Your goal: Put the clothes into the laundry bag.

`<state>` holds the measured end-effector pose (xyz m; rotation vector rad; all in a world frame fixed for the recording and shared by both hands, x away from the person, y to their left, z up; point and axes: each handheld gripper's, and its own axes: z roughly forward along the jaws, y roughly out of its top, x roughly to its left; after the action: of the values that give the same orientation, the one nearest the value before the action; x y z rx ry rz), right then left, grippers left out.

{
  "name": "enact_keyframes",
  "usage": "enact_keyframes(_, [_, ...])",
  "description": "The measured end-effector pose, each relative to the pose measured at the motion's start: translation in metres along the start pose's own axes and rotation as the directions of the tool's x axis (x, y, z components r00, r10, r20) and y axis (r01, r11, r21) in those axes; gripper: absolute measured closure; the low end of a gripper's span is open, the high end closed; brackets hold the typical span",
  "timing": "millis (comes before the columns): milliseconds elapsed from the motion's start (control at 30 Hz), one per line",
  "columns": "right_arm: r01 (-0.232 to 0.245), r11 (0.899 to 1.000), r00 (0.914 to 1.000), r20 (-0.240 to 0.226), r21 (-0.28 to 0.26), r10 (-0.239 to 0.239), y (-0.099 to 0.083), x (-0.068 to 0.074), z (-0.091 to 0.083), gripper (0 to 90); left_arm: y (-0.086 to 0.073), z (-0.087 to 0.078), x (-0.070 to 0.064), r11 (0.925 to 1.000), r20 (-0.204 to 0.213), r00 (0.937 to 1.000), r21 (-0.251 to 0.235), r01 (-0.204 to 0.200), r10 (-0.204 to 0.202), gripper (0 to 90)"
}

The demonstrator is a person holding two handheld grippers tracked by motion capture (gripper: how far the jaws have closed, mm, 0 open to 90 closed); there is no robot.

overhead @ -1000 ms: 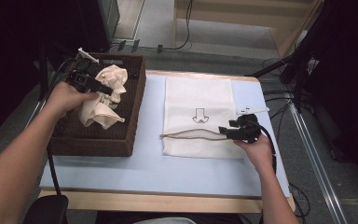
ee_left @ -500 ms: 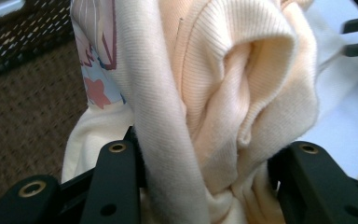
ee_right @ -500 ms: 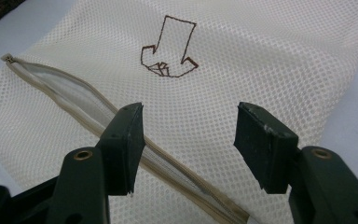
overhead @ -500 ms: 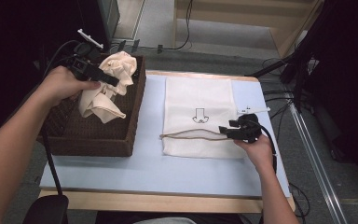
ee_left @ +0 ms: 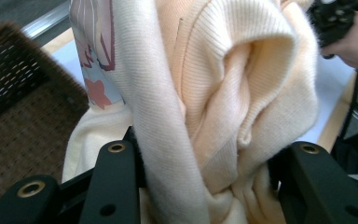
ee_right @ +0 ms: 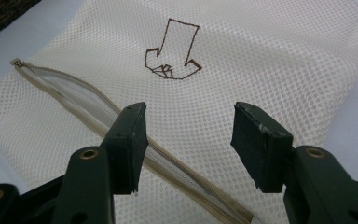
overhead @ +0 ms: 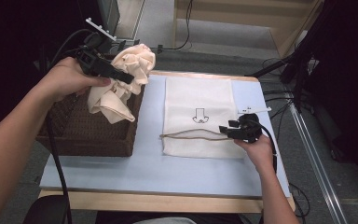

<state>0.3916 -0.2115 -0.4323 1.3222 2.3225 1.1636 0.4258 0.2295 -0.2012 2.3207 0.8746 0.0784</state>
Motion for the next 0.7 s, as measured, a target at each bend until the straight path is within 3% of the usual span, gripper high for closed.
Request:
enact_keyframes(167, [0.002,1.000,1.0000,0.000,0.001,-0.002,0.000,0.000,-0.001,46.6,0.008,0.005,-0.018,0.9993,0.021,0.9992,0.017,-0.034,0.034,54.4])
enact_keyframes(367, [0.005,1.000,1.0000,0.001,-0.001,-0.005,0.000,0.001,-0.001,47.1,0.021,0.008,-0.047,0.9965,0.059,0.9948,0.002,-0.084,0.083,54.2])
enact_keyframes(700, [0.005,1.000,1.0000,0.002,-0.005,-0.005,0.000,0.000,-0.003,47.8,0.036,0.017,-0.092,0.9840,0.129,0.9756,-0.008,-0.178,0.178,53.9])
